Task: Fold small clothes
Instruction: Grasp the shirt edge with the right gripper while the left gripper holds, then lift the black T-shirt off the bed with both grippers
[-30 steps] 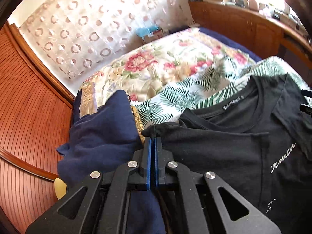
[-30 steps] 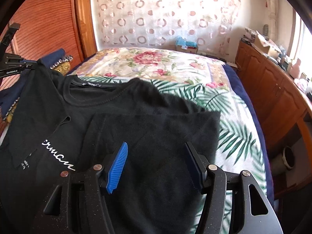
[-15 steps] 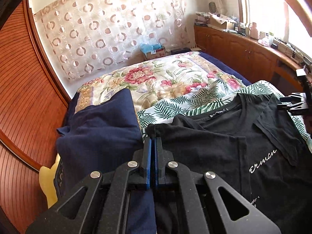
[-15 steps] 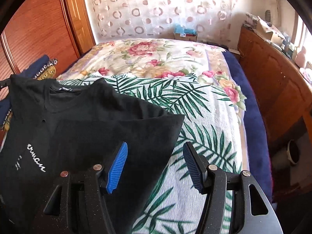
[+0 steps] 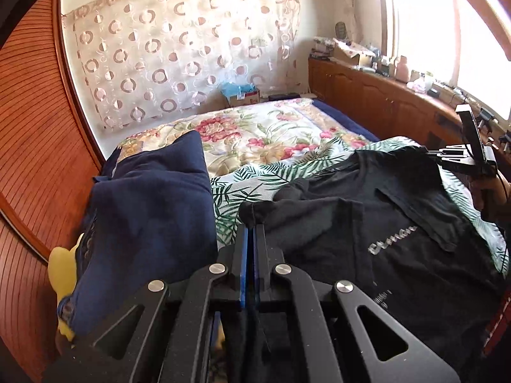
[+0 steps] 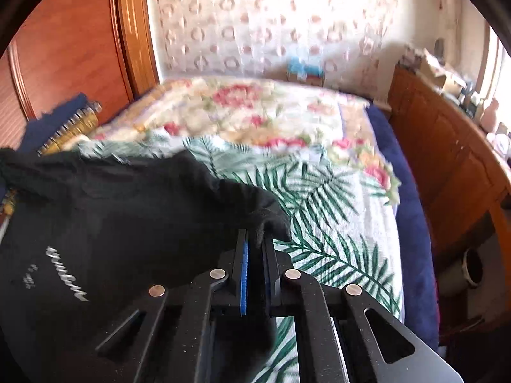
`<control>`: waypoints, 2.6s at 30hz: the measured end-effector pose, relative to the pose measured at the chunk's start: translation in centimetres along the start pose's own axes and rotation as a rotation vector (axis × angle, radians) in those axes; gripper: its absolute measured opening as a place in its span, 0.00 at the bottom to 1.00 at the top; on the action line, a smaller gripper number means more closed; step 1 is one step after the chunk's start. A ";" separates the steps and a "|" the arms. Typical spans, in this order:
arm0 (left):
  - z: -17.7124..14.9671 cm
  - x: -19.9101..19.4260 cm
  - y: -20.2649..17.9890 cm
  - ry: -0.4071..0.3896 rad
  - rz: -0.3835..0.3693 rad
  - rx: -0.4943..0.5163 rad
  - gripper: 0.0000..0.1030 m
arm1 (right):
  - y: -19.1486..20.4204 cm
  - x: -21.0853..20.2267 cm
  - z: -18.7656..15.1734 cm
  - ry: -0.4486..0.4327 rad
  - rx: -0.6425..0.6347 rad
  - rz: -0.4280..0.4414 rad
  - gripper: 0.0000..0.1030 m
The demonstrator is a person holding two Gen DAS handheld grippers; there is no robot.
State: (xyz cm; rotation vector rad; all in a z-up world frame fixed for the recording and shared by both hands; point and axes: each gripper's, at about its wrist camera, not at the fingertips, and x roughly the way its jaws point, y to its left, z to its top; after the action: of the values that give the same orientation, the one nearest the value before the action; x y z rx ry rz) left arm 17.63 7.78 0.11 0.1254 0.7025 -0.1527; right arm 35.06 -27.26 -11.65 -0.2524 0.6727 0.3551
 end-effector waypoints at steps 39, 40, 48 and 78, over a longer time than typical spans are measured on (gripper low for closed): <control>-16.0 -15.8 1.0 0.024 0.052 -0.106 0.04 | 6.8 -24.9 -17.9 -0.087 -0.095 0.151 0.06; -16.2 -15.5 1.0 0.037 0.057 -0.107 0.04 | 6.7 -24.2 -18.4 -0.065 -0.087 0.147 0.07; -15.7 -14.4 1.2 0.025 0.041 -0.111 0.46 | 6.3 -22.5 -18.6 -0.009 -0.038 0.117 0.18; -11.4 0.4 4.6 0.212 -0.013 -0.147 0.69 | 4.3 -12.8 -15.5 0.080 0.013 0.081 0.56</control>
State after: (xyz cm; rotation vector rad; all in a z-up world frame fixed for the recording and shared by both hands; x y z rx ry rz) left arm 11.54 14.19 -8.48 -0.0039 0.9233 -0.1009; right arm 15.35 -31.72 -15.59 -0.2283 0.7656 0.4192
